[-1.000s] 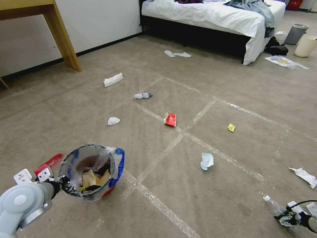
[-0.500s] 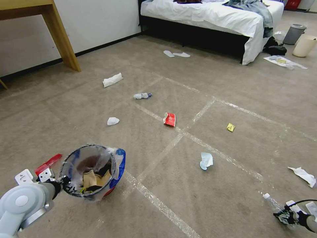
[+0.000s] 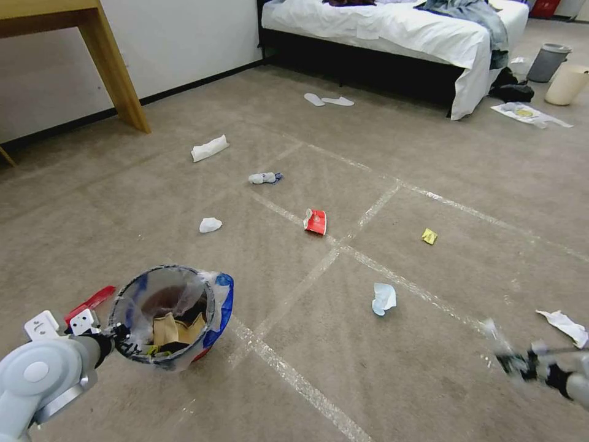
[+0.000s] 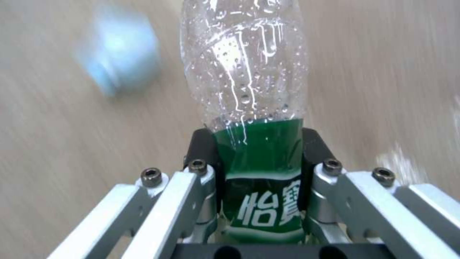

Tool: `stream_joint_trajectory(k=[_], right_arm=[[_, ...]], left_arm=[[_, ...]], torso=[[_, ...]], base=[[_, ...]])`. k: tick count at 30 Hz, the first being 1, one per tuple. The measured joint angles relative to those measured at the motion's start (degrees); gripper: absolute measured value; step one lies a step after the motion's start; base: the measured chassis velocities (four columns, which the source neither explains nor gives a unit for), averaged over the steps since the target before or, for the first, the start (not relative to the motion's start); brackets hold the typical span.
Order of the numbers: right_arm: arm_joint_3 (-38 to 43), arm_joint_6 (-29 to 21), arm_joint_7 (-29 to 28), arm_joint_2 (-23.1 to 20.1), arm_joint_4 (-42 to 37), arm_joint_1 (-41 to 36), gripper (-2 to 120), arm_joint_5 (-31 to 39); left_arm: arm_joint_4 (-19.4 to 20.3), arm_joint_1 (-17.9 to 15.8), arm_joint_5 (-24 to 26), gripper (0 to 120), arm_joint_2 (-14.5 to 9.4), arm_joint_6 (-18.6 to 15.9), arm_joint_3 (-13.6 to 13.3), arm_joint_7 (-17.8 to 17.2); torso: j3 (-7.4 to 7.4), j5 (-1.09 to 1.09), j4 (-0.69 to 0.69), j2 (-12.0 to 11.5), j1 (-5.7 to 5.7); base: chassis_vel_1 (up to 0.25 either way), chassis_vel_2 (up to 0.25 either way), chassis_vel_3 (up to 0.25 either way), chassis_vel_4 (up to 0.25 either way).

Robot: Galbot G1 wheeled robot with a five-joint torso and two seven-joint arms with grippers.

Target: Pick up the trash bin and place the garbage on the floor into it.

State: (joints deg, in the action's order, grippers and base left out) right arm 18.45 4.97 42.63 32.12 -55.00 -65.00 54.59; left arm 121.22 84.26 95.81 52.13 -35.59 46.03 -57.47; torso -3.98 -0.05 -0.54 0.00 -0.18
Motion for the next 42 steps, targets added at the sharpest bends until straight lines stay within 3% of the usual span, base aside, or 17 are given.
stream_joint_trajectory(k=[1, 3, 7, 9, 16, 19, 21, 25, 28, 31, 42], right_arm=[[0.0, 0.0, 0.0, 0.0, 0.0, 0.0, 22, 0.0], [1.13, 0.92, 3.29, -0.87, -5.82, 0.95, 22, 8.05], [2.13, 1.74, 5.41, -1.07, -13.36, 2.78, 22, 13.95], [2.7, 1.82, 5.67, -1.13, -23.43, 5.08, 22, 19.22], [-0.29, 0.75, 4.76, -0.13, -36.3, 8.09, 22, 20.14], [-5.28, 0.24, 4.38, 1.25, -40.12, 11.48, 22, 19.59], [-12.65, -0.04, 3.41, 4.23, -42.74, 17.89, 22, 19.06], [-19.06, -0.04, 2.67, 7.83, -43.0, 24.24, 22, 18.85], [-28.25, 0.14, 1.44, 14.08, -41.05, 32.07, 22, 18.55], [-32.51, 0.22, 1.37, 17.17, -38.42, 35.18, 22, 17.95], [-42.56, 0.29, 1.5, 26.94, -33.13, 39.54, 22, 15.86]], left_arm=[[0.0, 0.0, 0.0, 0, 0.0, 0.0, 0.0, 0.0], [0.29, 0.08, 0.41, 0, -0.49, 0.03, 0.03, 0.01], [0.48, 0.13, 1.2, 0, -0.82, 0.34, 0.28, 0.28], [0.59, -0.42, 2.53, 0, -1.3, 0.74, 0.46, 0.28], [-0.18, -2.12, 3.68, 0, -1.98, 0.97, -0.67, 1.42], [-0.61, -2.38, 4.17, 0, -1.99, 0.99, -0.62, 2.14], [-0.99, -2.67, 4.17, 0, -1.96, 0.99, -0.52, 3.0], [-1.17, -2.99, 4.07, 0, -1.89, 0.97, -0.68, 3.49], [-1.67, -3.98, 3.91, 0, -2.05, 0.88, -1.75, 3.92], [-2.24, -4.59, 3.85, 0, -2.19, 0.88, -2.37, 4.02], [-5.0, -6.78, 2.89, 0, -2.01, 0.88, -4.95, 5.03]], torso=[[0.0, 0.0, 0.0, 0.0, 0.0], [0.0, 0.05, -0.05, 0.0, 0.0], [0.0, 0.03, -0.01, 0.0, 0.0], [0.01, 0.02, 0.03, 0.0, 0.0], [0.01, 0.02, -0.05, 0.0, 0.0], [0.01, 0.02, -0.05, 0.0, 0.0], [0.0, 0.04, -0.01, 0.0, 0.0], [0.0, 0.02, 0.0, 0.0, 0.0], [0.0, 0.03, 0.01, 0.0, 0.0], [0.0, 0.02, -0.01, 0.0, -0.01], [0.0, 0.03, -0.01, 0.0, 0.0]], base=[[0.0, 0.0, 0.0, 0.0], [0.0, 0.0, 0.0, 0.0], [0.0, 0.0, 0.0, 0.0], [0.0, 0.0, 0.0, 0.0], [0.0, 0.0, 0.0, 0.0], [0.0, 0.0, 0.0, 0.0], [0.0, 0.0, 0.0, 0.0], [0.0, 0.0, 0.0, 0.0], [0.0, 0.0, 0.0, 0.0], [0.0, 0.0, 0.0, 0.0], [0.0, 0.0, 0.0, 0.0]])
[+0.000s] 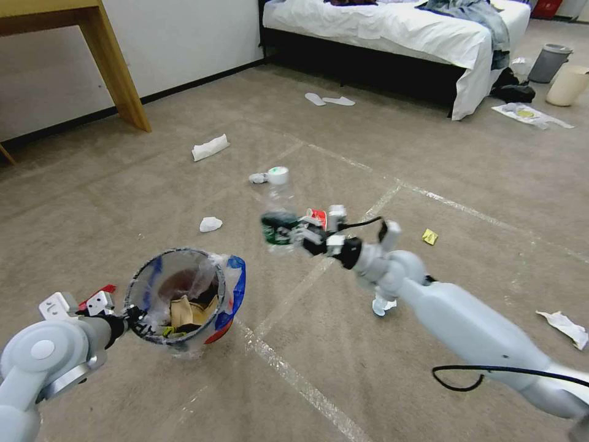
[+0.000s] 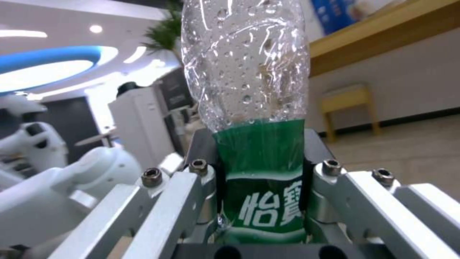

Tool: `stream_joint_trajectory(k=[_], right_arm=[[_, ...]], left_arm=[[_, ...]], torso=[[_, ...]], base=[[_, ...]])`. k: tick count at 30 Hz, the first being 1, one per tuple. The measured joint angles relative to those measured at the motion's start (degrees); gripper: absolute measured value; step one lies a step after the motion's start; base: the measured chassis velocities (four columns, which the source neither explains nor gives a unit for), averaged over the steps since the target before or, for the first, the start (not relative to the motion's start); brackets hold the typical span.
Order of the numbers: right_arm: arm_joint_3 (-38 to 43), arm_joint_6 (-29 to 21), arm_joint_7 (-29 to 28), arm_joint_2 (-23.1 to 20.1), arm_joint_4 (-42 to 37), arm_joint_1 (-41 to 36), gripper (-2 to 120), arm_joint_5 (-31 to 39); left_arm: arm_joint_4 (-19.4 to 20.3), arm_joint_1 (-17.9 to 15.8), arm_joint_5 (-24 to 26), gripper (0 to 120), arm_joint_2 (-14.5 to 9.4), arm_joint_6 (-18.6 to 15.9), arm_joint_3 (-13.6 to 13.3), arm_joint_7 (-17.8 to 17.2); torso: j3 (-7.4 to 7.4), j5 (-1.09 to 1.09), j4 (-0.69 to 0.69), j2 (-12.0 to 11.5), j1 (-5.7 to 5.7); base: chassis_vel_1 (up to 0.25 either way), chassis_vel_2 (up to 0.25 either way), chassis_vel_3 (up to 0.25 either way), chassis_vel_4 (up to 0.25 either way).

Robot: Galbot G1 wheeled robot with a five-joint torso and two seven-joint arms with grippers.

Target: Pick up the trash bin and place the garbage on the floor into it.

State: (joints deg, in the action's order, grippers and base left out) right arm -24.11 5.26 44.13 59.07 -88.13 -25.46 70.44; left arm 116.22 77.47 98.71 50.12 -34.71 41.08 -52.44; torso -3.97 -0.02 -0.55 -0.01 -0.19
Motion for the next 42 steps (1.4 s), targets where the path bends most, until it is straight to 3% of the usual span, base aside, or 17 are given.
stream_joint_trajectory(k=[7, 10, 21, 34, 42], right_arm=[[-4.75, 0.0, -0.27, 4.85, 0.76, 2.51, 22, -0.39], [-6.8, 0.0, -0.13, 7.33, 2.0, 4.39, 22, -0.64], [-11.06, 0.1, -0.12, 11.08, 2.92, 6.24, 22, -1.69], [-12.36, 1.11, -0.54, 13.48, 6.45, 7.23, 22, -3.63], [-12.05, 3.06, 0.79, 16.0, 12.52, 8.97, 22, -7.54]], left_arm=[[-1.14, -1.96, -0.36, 0, 0.53, -0.02, -1.84, 0.23], [-1.93, -3.0, -1.22, 0, 1.13, -0.04, -3.79, 0.31], [-3.17, -5.33, -1.28, 0, 1.48, -0.03, -6.11, -0.11], [-0.98, -2.31, -1.15, 0, 1.45, -0.06, -4.16, -0.13], [0.83, 0.15, -1.14, 0, 1.43, -0.2, -2.21, -0.22]], torso=[[0.0, 0.01, 0.0, 0.0, 0.0], [0.0, 0.0, 0.0, 0.0, 0.0], [0.0, 0.01, 0.0, 0.0, 0.0], [0.01, 0.01, 0.0, 0.0, 0.0], [0.01, 0.01, 0.0, 0.0, 0.01]], base=[[0.0, 0.0, 0.0, 0.0], [0.0, 0.0, 0.0, 0.0], [0.0, 0.0, 0.0, 0.0], [0.0, 0.0, 0.0, 0.0], [0.0, 0.0, 0.0, 0.0]])
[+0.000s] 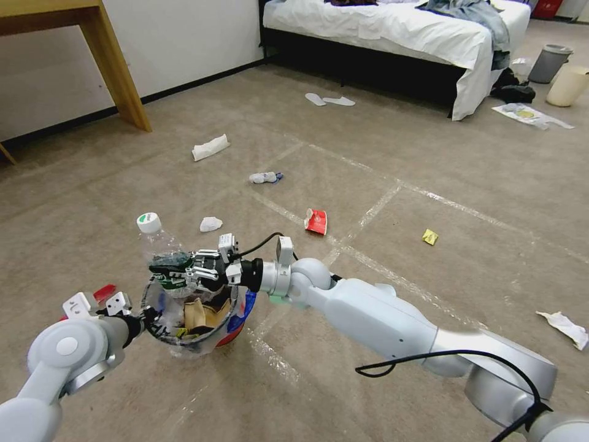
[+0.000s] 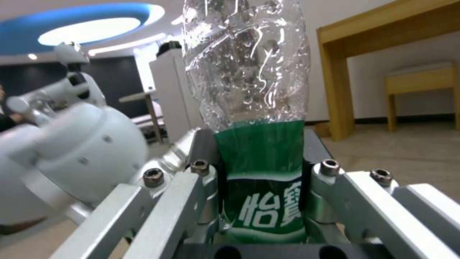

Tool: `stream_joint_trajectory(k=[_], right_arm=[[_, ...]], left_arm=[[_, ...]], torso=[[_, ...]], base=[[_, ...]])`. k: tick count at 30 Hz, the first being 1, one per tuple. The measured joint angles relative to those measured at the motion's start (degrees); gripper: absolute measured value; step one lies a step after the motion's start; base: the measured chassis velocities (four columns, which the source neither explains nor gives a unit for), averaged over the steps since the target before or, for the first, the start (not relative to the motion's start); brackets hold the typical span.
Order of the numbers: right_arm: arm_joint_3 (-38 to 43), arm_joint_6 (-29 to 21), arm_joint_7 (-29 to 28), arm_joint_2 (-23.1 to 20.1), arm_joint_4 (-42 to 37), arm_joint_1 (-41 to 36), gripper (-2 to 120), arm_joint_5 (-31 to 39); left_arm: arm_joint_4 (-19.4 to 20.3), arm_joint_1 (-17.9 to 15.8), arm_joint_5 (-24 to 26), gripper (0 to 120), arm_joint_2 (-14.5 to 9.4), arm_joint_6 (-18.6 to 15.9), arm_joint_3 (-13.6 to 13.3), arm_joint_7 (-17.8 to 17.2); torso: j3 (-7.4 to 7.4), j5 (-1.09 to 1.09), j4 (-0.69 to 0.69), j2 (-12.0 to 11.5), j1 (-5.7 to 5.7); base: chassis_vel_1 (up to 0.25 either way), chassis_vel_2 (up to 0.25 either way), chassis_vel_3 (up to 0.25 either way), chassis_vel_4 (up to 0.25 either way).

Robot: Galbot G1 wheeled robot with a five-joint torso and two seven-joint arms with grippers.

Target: Pick up the trash bin and place the garbage on the floor into it.

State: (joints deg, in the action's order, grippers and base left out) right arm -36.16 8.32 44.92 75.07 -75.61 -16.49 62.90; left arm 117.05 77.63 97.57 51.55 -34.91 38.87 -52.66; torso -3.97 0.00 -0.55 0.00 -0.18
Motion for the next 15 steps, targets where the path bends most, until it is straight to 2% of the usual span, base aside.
stream_joint_trajectory(k=[15], right_arm=[[0.12, 2.05, 0.13, 0.9, 5.38, -0.47, 22, -4.51]], left_arm=[[1.19, 0.1, 0.97, 0, -0.28, -0.04, 0.55, -0.83]], torso=[[0.0, 0.0, -0.01, 0.01, 0.0]], base=[[0.0, 0.0, 0.0, 0.0]])
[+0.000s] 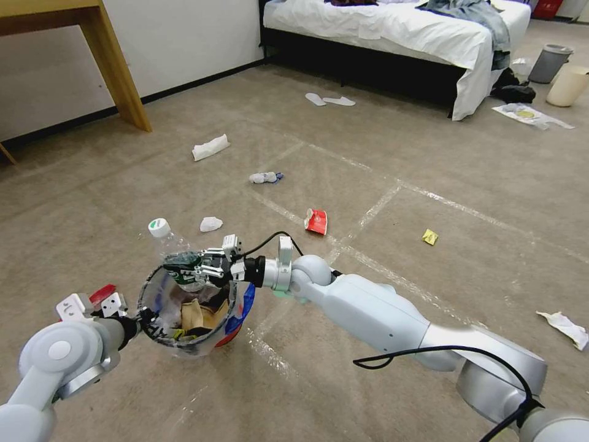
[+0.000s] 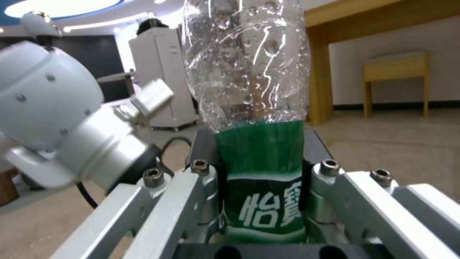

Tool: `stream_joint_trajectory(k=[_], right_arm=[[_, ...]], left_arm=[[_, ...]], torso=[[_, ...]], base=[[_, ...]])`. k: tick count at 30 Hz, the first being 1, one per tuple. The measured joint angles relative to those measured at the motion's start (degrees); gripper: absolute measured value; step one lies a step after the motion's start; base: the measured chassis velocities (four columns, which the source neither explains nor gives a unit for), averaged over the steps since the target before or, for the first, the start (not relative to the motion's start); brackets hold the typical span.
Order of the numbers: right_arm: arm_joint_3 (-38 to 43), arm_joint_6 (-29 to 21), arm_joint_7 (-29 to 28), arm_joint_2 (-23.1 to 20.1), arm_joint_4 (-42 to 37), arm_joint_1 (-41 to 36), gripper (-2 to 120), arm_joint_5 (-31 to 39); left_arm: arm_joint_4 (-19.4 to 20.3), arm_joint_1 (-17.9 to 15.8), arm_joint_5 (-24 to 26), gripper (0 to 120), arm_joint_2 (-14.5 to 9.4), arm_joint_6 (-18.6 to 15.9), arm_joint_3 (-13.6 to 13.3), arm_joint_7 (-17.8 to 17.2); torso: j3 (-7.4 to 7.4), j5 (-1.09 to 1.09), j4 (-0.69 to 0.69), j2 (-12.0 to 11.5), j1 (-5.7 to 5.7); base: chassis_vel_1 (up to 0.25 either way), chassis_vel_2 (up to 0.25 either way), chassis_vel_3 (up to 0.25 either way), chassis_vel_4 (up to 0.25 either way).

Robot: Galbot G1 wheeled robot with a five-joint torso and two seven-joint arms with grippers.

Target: Pick up the trash bin and place the garbage on the floor into it.

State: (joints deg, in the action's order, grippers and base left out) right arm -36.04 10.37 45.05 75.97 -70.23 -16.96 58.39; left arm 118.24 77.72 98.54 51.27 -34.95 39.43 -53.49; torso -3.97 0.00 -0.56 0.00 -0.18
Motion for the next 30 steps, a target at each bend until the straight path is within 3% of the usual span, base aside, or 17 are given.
stream_joint_trajectory(k=[27, 30], right_arm=[[-1.76, 1.01, -1.56, 3.15, 5.01, -0.63, 22, -2.14], [-1.84, 1.0, -2.08, 3.19, 5.04, -0.63, 27, -2.4]], left_arm=[[0.89, -0.08, 0.48, 0, 0.5, 0.0, 0.02, -0.49], [0.87, -0.2, 0.55, 0, 0.51, 0.01, -0.07, -0.53]], torso=[[0.0, 0.0, 0.01, 0.0, 0.0], [0.0, 0.0, 0.01, 0.0, 0.0]], base=[[0.0, 0.0, 0.0, 0.0], [0.0, 0.0, 0.0, 0.0]])
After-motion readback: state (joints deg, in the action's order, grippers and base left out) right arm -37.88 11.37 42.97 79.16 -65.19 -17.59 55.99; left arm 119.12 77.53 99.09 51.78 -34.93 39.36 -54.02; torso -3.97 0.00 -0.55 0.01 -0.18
